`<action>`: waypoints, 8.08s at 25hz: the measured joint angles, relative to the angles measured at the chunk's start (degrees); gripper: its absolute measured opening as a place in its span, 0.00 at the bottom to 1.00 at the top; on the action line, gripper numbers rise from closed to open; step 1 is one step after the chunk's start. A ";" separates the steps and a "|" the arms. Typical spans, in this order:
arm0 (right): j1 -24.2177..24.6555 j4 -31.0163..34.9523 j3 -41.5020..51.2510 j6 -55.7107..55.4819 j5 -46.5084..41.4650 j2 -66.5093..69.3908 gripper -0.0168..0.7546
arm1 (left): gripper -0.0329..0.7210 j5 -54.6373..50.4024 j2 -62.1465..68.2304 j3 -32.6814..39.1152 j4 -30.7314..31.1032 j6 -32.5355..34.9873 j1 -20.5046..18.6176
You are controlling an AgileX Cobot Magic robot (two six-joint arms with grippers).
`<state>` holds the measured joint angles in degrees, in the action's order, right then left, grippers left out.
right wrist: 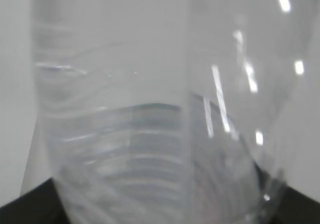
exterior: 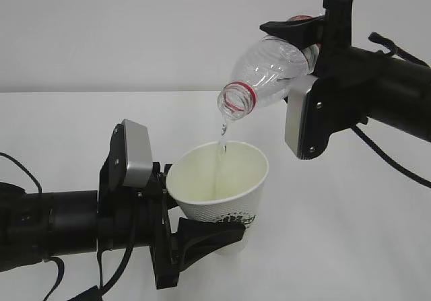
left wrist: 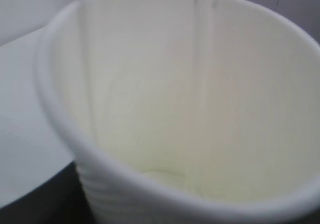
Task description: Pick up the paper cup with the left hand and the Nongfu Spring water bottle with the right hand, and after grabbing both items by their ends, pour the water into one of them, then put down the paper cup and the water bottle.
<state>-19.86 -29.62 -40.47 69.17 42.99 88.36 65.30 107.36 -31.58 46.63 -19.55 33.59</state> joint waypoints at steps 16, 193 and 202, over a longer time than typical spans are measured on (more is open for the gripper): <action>0.00 0.26 0.00 0.00 0.00 0.00 0.64 | 0.72 0.00 0.00 0.00 0.00 0.00 0.00; 0.00 2.51 -1.12 3.67 0.77 0.00 0.64 | 0.70 -1.81 0.00 0.12 0.01 3.21 0.00; 0.00 2.51 -1.12 3.71 0.77 0.00 0.64 | 0.70 -1.85 0.00 0.12 0.01 3.10 0.00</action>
<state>-19.86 -27.12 -41.58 72.88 43.76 88.36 63.46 107.36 -31.45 46.64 -16.45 33.59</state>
